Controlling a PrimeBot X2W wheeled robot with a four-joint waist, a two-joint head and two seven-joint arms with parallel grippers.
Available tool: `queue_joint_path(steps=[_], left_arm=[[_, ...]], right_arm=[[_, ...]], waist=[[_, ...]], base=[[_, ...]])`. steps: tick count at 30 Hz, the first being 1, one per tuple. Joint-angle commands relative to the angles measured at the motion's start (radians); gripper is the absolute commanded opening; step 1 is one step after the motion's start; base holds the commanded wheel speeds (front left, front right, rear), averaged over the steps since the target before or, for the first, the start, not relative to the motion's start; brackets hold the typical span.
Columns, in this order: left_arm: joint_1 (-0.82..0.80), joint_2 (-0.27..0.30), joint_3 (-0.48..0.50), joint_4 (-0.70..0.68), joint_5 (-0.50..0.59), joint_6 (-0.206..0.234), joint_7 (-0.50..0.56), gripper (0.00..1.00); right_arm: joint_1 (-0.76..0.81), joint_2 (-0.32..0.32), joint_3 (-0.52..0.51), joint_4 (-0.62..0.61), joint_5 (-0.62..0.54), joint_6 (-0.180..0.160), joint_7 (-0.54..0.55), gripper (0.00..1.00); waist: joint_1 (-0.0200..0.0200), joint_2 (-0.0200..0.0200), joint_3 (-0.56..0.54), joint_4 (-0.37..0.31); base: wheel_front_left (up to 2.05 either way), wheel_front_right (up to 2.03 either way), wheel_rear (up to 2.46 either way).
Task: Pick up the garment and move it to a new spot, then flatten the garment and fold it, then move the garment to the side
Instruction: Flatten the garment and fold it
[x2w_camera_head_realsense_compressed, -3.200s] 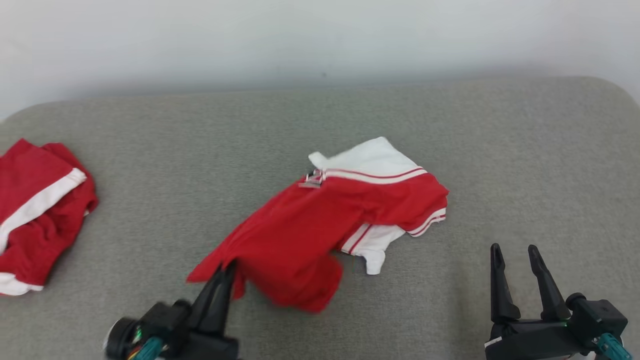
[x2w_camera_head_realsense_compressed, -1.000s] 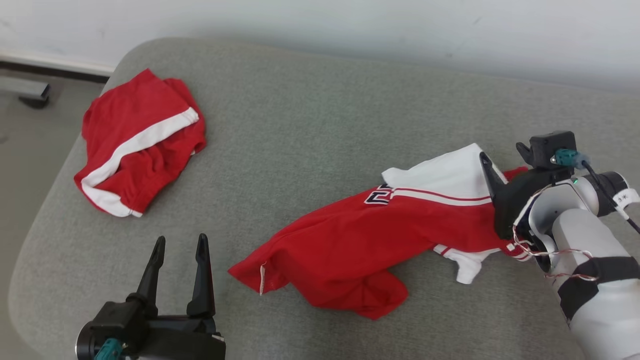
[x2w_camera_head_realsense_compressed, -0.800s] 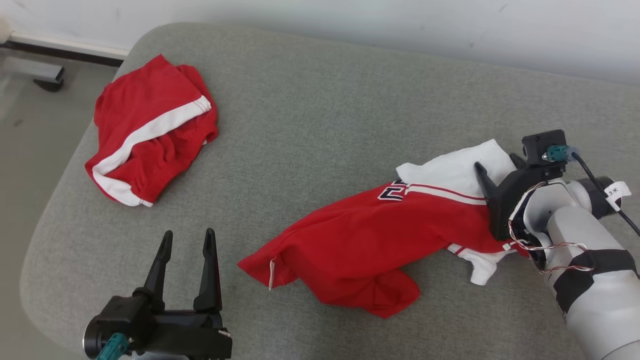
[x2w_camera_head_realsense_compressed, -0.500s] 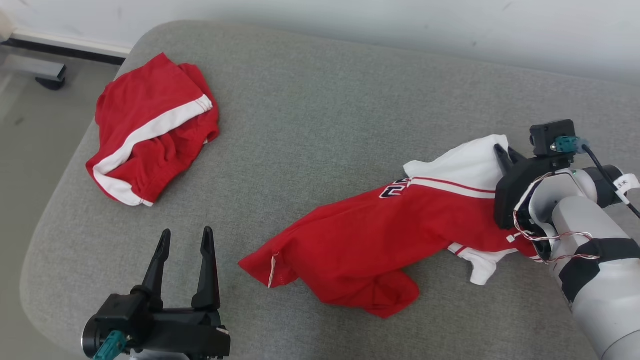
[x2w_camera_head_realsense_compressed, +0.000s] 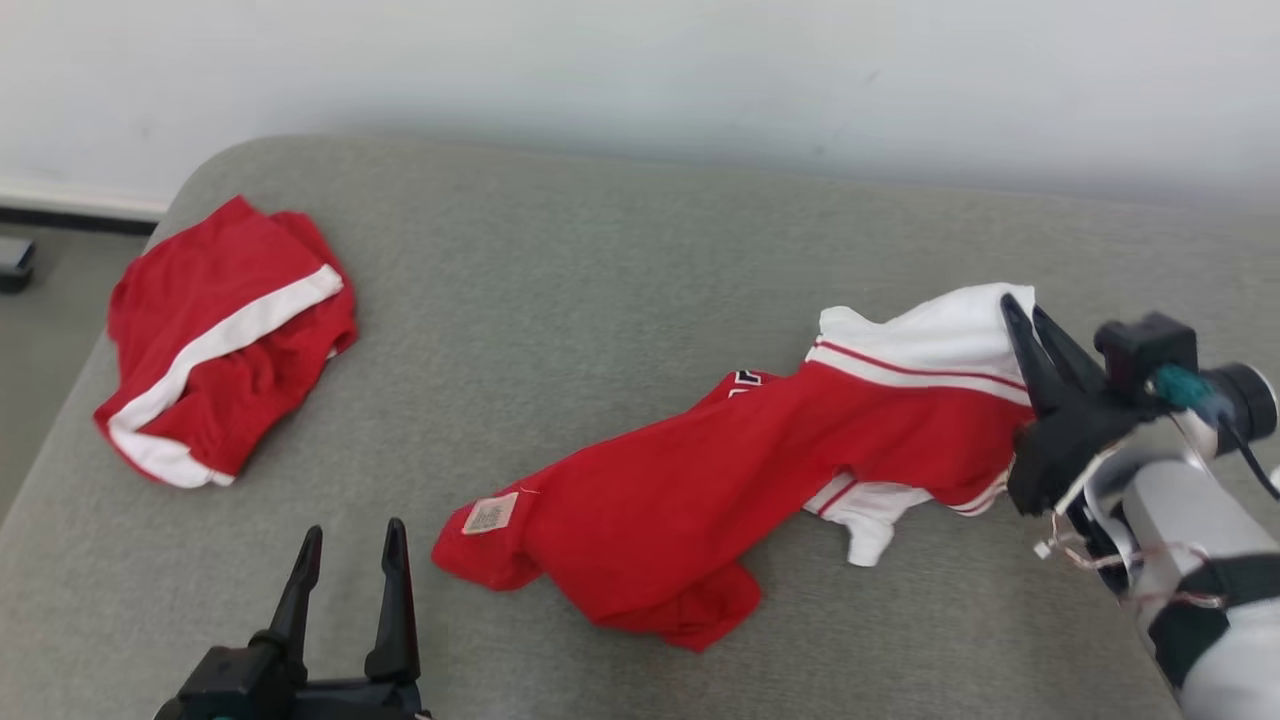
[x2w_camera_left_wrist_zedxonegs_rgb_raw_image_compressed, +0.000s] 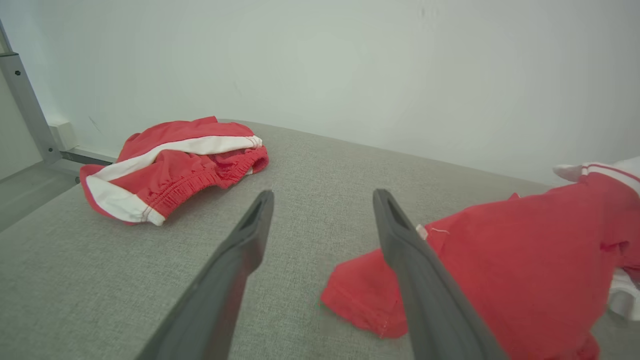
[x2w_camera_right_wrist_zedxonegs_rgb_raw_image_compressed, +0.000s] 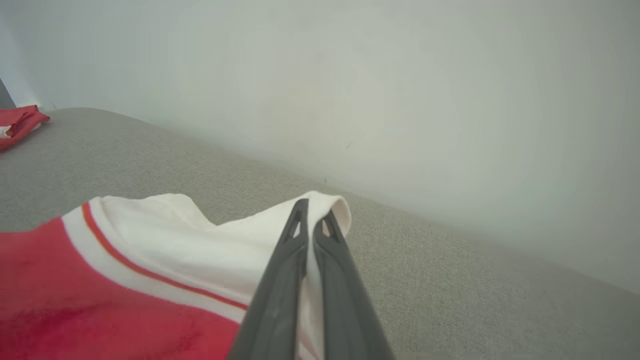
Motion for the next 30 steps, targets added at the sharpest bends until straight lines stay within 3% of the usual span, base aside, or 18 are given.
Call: queue_joint_path(steps=[1,6,13,21,23,30], left_arm=[[0.017,-0.001,0.004,0.001,0.014,-0.001,-0.003,1.0],[0.041,-0.001,0.01,0.005,0.013,-0.007,-0.003,1.0],[0.052,-0.001,0.015,0.011,0.016,-0.008,-0.003,1.0],[0.047,-0.001,0.015,0.023,0.018,-0.017,-0.003,1.0],[0.053,-0.001,0.014,0.025,0.02,-0.016,-0.003,1.0],[0.063,-0.001,0.018,0.032,0.022,-0.02,-0.003,1.0]], right_arm=[[0.037,-0.009,-0.005,-0.027,-0.008,-0.002,-0.006,0.0],[0.261,-0.042,-0.108,-0.286,-0.047,-0.002,-0.009,0.0],[0.622,0.015,-0.302,-0.584,-0.12,-0.002,-0.008,0.0],[0.854,0.097,-0.45,-0.692,-0.168,-0.002,0.033,0.0],[0.867,0.114,-0.465,-0.703,-0.168,-0.002,0.032,1.0],[0.858,0.139,-0.492,-0.764,-0.168,-0.002,0.01,1.0]], waist=[[0.0001,-0.0001,-0.054,-0.066],[0.0001,-0.0001,-0.074,-0.119],[0.0001,-0.0001,-0.085,-0.164],[0.0001,-0.0001,-0.095,-0.177],[0.0001,-0.0001,-0.101,-0.177],[0.0001,-0.0001,-0.122,-0.169]], base=[[0.0,0.0,0.0],[0.0,0.0,0.0],[0.0,0.0,0.0],[0.0,0.0,0.0],[0.0,0.0,0.0],[0.0,0.0,0.0]])
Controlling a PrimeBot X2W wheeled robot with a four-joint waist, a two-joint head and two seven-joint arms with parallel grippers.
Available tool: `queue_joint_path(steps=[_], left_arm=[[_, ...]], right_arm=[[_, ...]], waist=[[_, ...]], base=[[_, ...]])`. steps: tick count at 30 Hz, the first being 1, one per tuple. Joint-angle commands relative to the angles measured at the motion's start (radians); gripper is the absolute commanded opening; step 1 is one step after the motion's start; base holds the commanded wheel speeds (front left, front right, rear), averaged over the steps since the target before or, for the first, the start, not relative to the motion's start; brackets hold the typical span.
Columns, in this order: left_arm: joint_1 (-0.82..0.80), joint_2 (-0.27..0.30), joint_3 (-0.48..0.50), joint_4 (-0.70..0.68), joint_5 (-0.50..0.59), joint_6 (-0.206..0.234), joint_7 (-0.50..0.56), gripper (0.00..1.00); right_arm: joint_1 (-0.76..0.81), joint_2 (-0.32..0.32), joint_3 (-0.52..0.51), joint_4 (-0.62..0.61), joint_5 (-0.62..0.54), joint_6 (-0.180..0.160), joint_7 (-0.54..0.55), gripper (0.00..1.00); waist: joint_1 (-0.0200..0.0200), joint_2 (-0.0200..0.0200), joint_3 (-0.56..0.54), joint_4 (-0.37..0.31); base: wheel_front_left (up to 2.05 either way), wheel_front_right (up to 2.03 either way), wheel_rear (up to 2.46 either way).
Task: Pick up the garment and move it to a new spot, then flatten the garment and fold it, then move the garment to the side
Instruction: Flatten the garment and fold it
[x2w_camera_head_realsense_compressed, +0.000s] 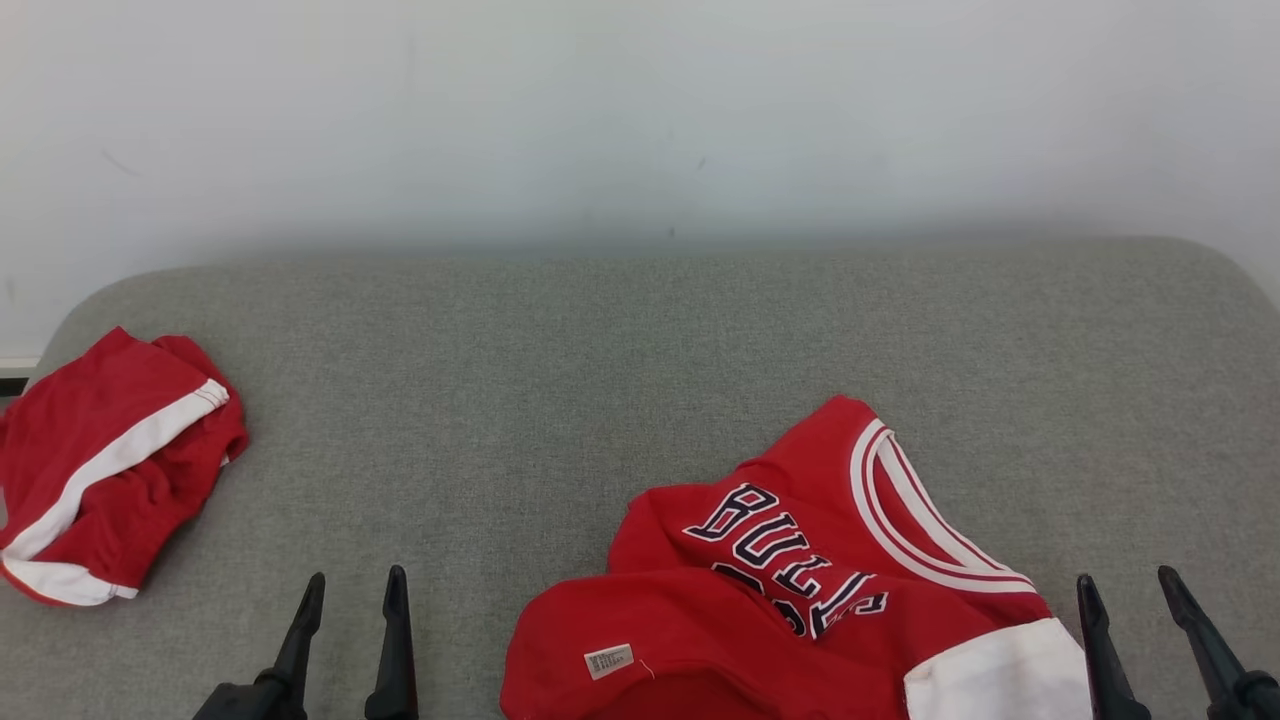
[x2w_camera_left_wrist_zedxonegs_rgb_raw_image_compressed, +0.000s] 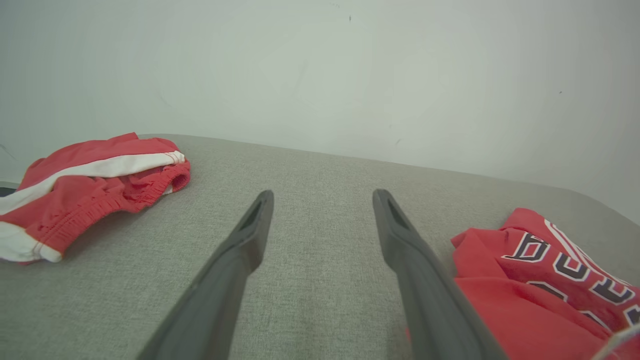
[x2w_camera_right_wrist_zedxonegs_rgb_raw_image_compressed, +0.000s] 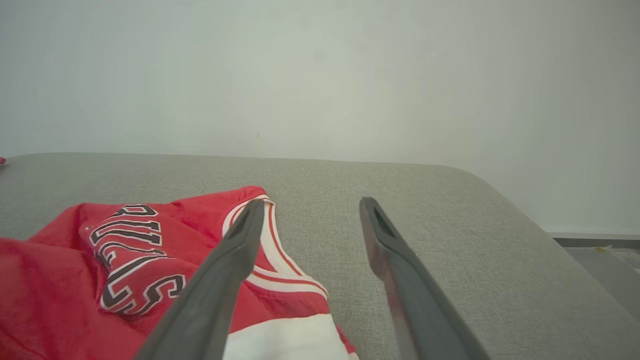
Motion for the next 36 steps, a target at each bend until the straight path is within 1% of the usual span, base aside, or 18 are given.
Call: queue_joint_path(steps=[1,5,8,11,14,16,18,22,26,29,36], left_arm=[[0.014,-0.001,0.004,-0.001,0.004,-0.002,-0.003,1.0],[0.017,0.0,0.008,-0.004,0.006,0.0,-0.003,1.0],[0.015,-0.001,0.009,-0.004,0.008,-0.002,-0.003,1.0],[0.017,-0.001,0.009,-0.008,0.01,-0.002,-0.003,1.0],[0.016,0.0,0.011,-0.011,0.015,-0.003,-0.003,1.0],[0.012,0.0,0.01,-0.01,0.017,-0.005,-0.003,1.0],[0.005,-0.001,0.009,-0.013,0.017,-0.005,-0.003,1.0],[-0.014,0.0,0.003,-0.014,0.013,-0.005,-0.003,1.0],[-0.025,0.0,-0.01,-0.017,0.004,0.006,-0.003,1.0],[-0.037,0.0,-0.014,-0.016,-0.005,0.007,-0.003,1.0],[-0.064,-0.001,-0.018,-0.019,-0.013,0.008,-0.003,1.0]], right_arm=[[-0.006,0.005,-0.009,-0.018,-0.003,-0.002,-0.008,1.0],[-0.005,0.013,-0.014,-0.03,-0.012,-0.002,0.009,1.0],[-0.03,0.018,0.007,-0.047,-0.027,-0.002,0.037,1.0],[-0.073,0.0,0.027,-0.042,-0.026,-0.002,0.071,1.0],[-0.152,-0.021,0.061,-0.006,-0.004,-0.002,0.12,1.0],[-0.212,-0.045,0.088,0.039,0.006,-0.002,0.167,1.0],[-0.288,-0.065,0.115,0.077,0.015,-0.002,0.189,1.0],[-0.418,-0.1,0.157,0.2,0.024,-0.002,0.247,1.0],[-0.529,-0.122,0.182,0.319,0.034,-0.002,0.273,1.0],[-0.601,-0.137,0.197,0.412,0.046,-0.002,0.283,1.0],[-0.721,-0.143,0.255,0.626,0.087,-0.002,0.298,1.0]], waist=[[0.0001,0.0,-0.008,0.005],[0.0001,0.0,-0.014,0.012],[0.0001,0.0,-0.017,0.024],[0.0001,0.0,-0.017,0.036],[0.0001,0.0,-0.014,0.049],[0.0001,0.0,-0.011,0.06],[0.0001,0.0,-0.003,0.072],[0.0001,0.0,0.021,0.105],[0.0001,0.0,0.051,0.141],[0.0001,0.0,0.079,0.165],[0.0001,0.0,0.13,0.194]], base=[[0.0,0.0,0.0],[0.0,0.0,0.0],[0.0,0.0,0.0],[0.0,0.0,0.0],[0.0,0.0,0.0],[0.0,0.0,0.0],[0.0,0.0,0.0],[0.0,0.0,0.0],[0.0,0.0,0.0],[0.0,0.0,0.0],[0.0,0.0,0.0]])
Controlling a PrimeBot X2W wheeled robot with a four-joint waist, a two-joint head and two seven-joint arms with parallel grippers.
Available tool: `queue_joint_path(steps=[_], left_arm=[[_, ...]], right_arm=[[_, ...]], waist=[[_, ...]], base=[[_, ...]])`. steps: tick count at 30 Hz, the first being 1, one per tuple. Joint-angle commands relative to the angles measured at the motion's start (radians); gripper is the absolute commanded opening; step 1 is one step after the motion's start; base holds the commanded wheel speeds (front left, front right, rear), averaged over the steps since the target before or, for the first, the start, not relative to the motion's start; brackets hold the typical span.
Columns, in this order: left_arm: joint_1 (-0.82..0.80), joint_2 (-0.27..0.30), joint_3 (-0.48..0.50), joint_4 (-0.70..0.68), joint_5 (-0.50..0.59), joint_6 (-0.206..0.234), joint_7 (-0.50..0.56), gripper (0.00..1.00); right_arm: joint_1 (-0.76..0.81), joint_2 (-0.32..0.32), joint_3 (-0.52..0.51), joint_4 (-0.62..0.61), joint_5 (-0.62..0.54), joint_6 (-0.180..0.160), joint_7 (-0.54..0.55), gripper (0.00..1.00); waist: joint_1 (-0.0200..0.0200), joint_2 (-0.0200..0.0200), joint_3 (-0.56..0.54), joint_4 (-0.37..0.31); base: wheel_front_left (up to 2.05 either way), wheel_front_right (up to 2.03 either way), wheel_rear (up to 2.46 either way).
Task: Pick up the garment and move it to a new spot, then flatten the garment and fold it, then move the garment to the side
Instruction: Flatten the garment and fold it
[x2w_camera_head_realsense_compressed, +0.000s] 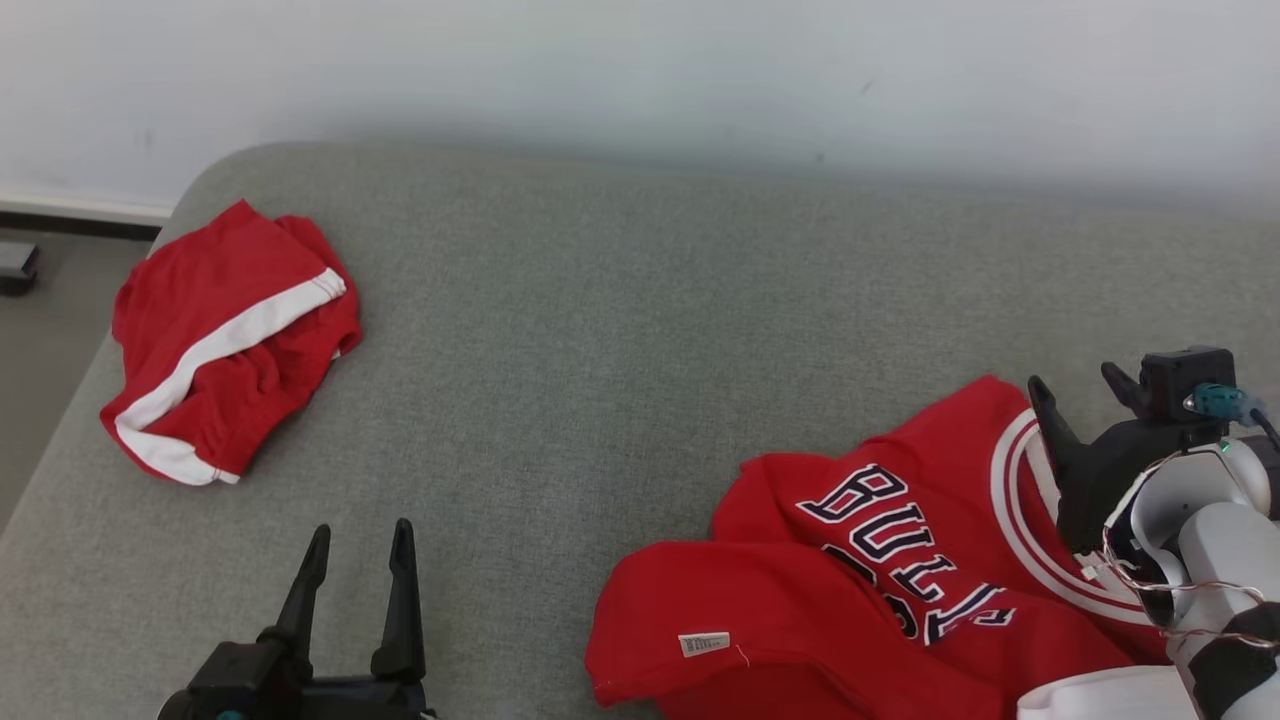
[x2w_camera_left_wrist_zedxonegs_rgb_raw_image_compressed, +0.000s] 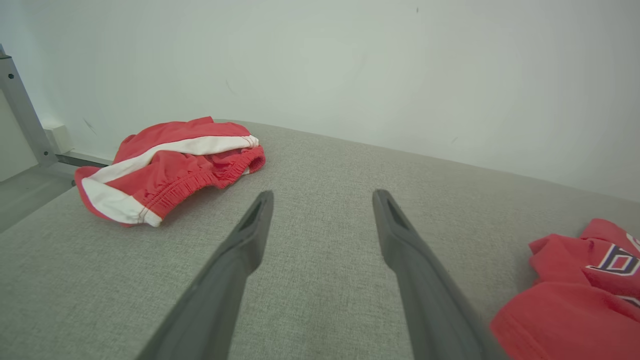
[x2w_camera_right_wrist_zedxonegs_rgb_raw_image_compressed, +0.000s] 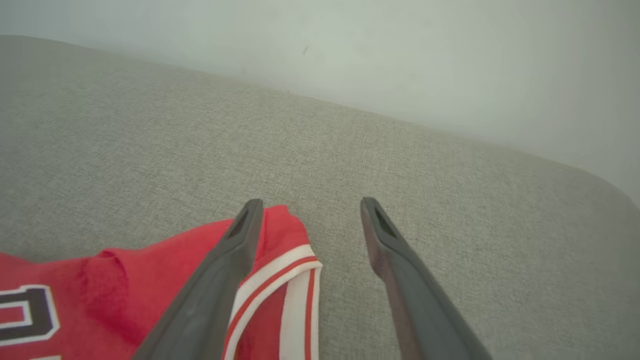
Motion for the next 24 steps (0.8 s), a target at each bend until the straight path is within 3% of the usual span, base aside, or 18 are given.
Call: queue_joint_path(steps=[1,14,15,16,24], left_arm=[[-0.016,0.0,-0.001,-0.005,-0.01,0.003,-0.003,1.0],[-0.053,0.0,-0.026,0.007,-0.011,0.006,-0.003,1.0],[-0.053,0.0,-0.026,0.008,-0.01,0.006,-0.003,1.0],[-0.052,0.0,-0.026,0.009,-0.009,0.005,-0.003,1.0],[-0.052,0.0,-0.034,0.01,-0.008,0.002,-0.003,1.0]], right_arm=[[-0.025,0.005,0.01,0.042,0.018,-0.002,0.002,1.0],[-0.109,0.033,0.105,0.32,0.097,-0.002,0.018,0.99],[-0.112,0.035,0.113,0.333,0.107,-0.002,0.021,0.55],[-0.117,0.036,0.12,0.34,0.122,-0.002,0.021,0.0],[-0.251,-0.03,0.135,0.341,0.188,-0.002,-0.094,0.0]], waist=[[-0.0001,0.0,0.033,0.023],[-0.0001,0.0,0.054,0.029],[-0.0001,0.0,0.052,0.028],[-0.0001,0.0,0.05,0.027],[-0.0001,0.0,0.047,0.024]], base=[[0.0,0.0,0.0],[0.0,0.0,0.0],[0.0,0.0,0.0],[0.0,0.0,0.0],[0.0,0.0,0.0]])
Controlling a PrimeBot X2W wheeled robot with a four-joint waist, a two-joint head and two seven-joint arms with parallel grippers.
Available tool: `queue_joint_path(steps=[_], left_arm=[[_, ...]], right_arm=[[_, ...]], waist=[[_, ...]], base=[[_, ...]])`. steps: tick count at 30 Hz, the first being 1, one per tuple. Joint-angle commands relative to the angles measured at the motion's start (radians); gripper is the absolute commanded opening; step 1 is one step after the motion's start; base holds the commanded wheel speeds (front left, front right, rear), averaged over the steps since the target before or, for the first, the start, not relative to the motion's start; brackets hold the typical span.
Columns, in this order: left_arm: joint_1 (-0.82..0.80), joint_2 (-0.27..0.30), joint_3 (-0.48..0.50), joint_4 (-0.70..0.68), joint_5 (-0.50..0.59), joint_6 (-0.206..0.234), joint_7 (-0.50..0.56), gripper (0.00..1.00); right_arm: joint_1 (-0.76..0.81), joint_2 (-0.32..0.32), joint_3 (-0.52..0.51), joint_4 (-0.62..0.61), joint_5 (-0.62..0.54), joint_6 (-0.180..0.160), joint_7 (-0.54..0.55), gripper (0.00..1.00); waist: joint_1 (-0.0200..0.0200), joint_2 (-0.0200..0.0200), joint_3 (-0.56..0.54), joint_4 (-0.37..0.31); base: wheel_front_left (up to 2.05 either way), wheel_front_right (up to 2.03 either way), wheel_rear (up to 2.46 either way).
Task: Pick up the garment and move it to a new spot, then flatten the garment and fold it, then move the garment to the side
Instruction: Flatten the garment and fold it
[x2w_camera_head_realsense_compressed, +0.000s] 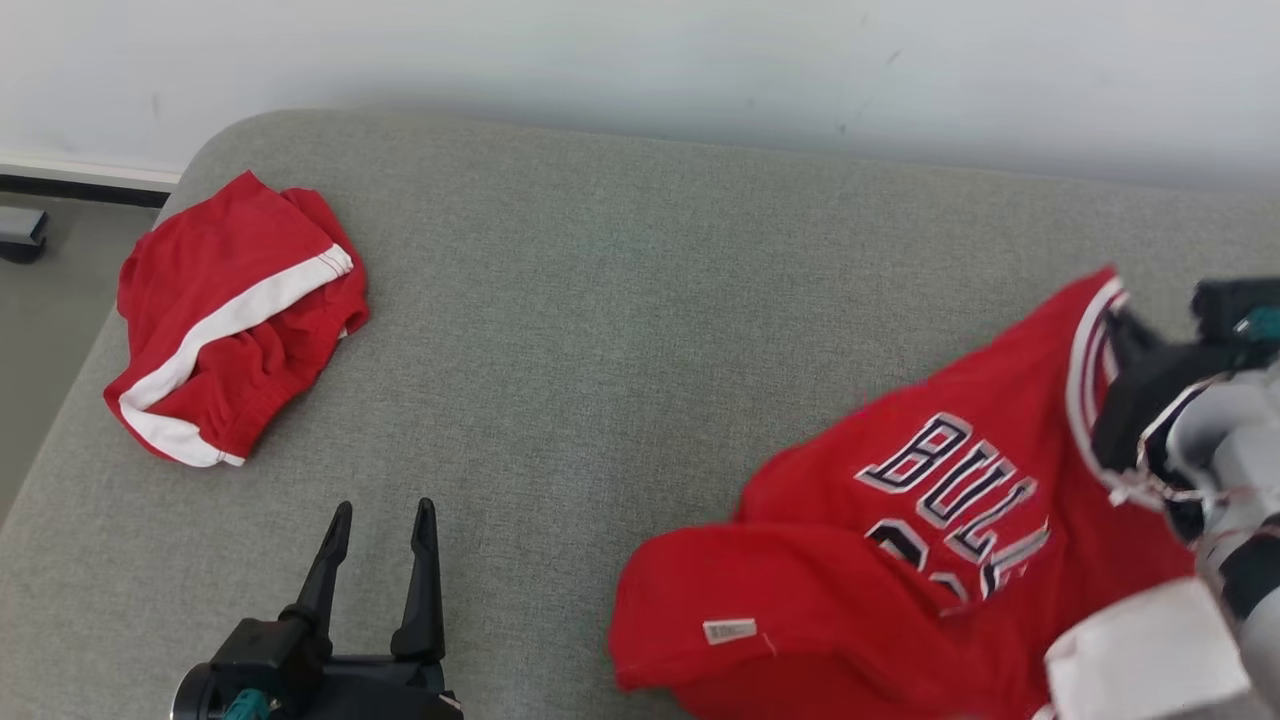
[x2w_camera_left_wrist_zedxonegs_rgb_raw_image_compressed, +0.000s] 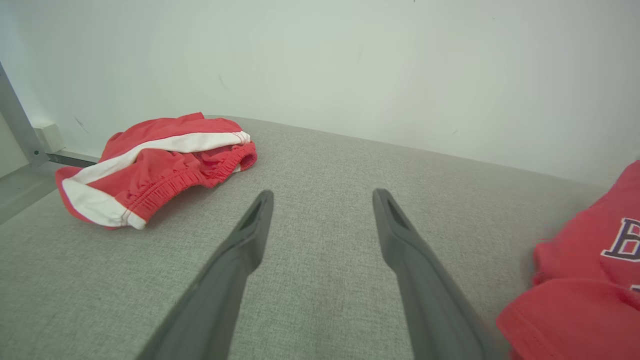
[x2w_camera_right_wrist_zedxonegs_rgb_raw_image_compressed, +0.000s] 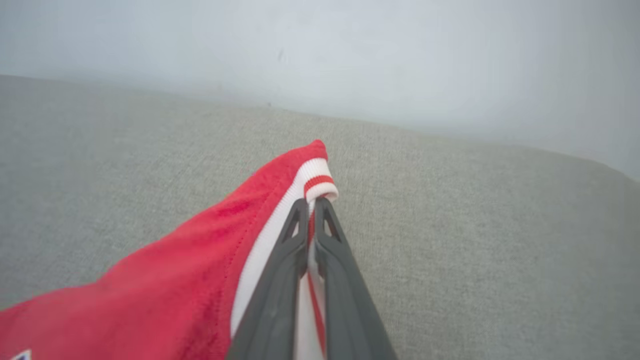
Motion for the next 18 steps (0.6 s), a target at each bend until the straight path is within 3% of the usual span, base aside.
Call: queue_joint_path(steps=[1,8,9,10,18], left_arm=[[-0.009,-0.001,-0.002,0.0,-0.008,-0.002,-0.003,1.0],[-0.017,0.0,-0.021,0.005,-0.015,-0.005,-0.003,1.0],[-0.017,-0.001,-0.023,0.006,-0.016,-0.004,-0.003,1.0],[-0.018,-0.001,-0.026,0.008,-0.016,-0.003,-0.003,1.0],[0.014,0.0,-0.014,0.012,-0.003,0.007,-0.003,1.0]], right_arm=[[-0.024,-0.012,-0.007,0.004,0.006,-0.002,-0.019,0.0],[-0.136,-0.039,-0.044,0.103,-0.014,-0.002,-0.097,0.0],[-0.144,-0.04,-0.043,0.122,-0.022,-0.002,-0.097,0.22],[-0.148,-0.039,-0.041,0.141,-0.024,-0.002,-0.096,1.0],[-0.14,-0.037,-0.024,0.18,-0.078,-0.002,-0.206,1.0]], waist=[[-0.0001,-0.0001,0.002,0.002],[-0.0001,-0.0001,0.011,0.022],[-0.0001,-0.0001,0.012,0.024],[-0.0001,-0.0001,0.012,0.027],[-0.0001,-0.0001,-0.039,-0.003]], base=[[0.0,0.0,0.0],[0.0,0.0,0.0],[0.0,0.0,0.0],[0.0,0.0,0.0],[0.0,0.0,0.0]])
